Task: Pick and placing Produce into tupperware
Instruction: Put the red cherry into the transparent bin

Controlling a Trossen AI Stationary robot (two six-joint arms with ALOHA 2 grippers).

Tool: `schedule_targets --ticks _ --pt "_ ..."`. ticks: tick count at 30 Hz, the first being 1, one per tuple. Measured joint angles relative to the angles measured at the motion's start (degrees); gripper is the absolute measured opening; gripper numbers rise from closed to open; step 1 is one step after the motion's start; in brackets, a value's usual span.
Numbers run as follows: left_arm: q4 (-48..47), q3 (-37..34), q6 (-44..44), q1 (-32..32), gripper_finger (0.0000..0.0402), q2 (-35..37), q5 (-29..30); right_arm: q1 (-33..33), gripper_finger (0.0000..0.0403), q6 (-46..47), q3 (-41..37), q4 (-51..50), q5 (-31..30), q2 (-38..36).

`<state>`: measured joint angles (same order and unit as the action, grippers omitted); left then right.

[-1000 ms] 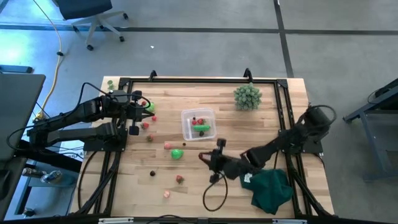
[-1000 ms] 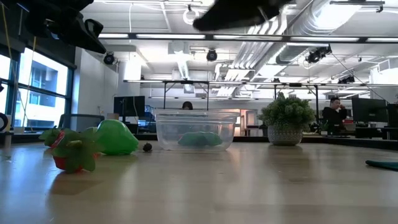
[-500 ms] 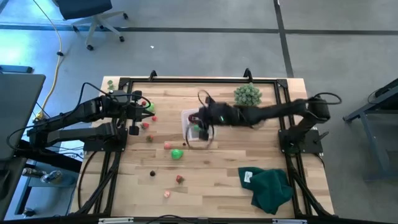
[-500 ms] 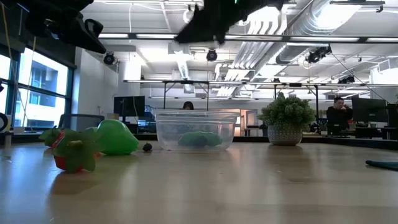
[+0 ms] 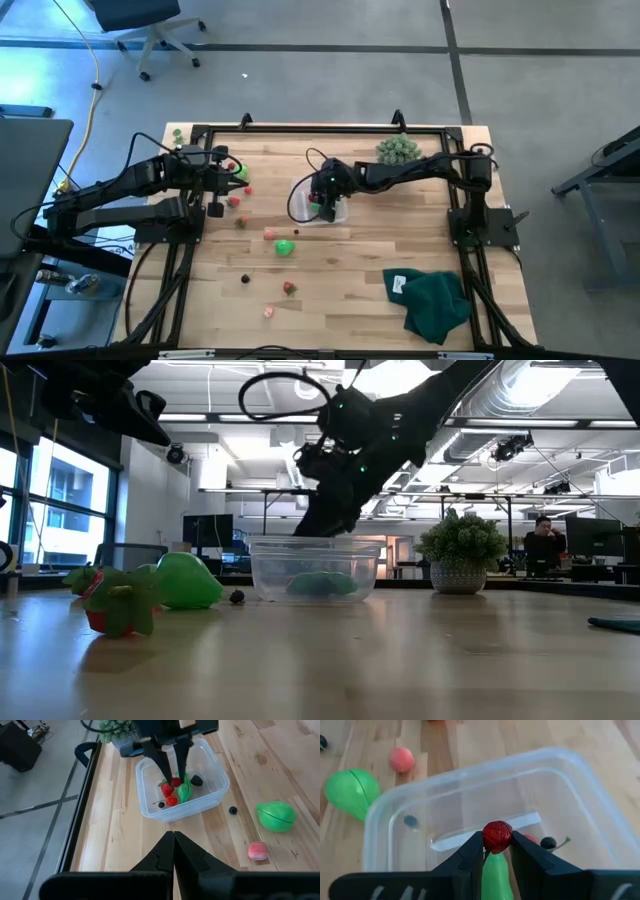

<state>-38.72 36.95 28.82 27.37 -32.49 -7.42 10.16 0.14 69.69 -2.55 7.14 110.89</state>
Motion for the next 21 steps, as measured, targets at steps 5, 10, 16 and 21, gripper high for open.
schedule_targets --ticks 5,10,16,21 --pt "0.00 0.00 0.01 0.00 0.0001 -0.02 0.01 -0.16 0.0078 0.07 0.02 -1.37 -0.02 0.19" --pt "-0.01 0.00 0.01 -0.01 0.0001 0.00 0.01 -0.56 0.0078 0.04 0.02 -3.39 -0.38 0.17" --pt "0.00 0.00 0.00 -0.02 0.0001 0.00 0.02 -0.57 0.0078 0.04 0.02 -3.87 -0.60 0.17" --pt "0.00 0.00 0.00 -0.02 0.0001 -0.01 0.00 -0.55 0.0078 0.04 0.02 -4.59 -1.53 0.17"
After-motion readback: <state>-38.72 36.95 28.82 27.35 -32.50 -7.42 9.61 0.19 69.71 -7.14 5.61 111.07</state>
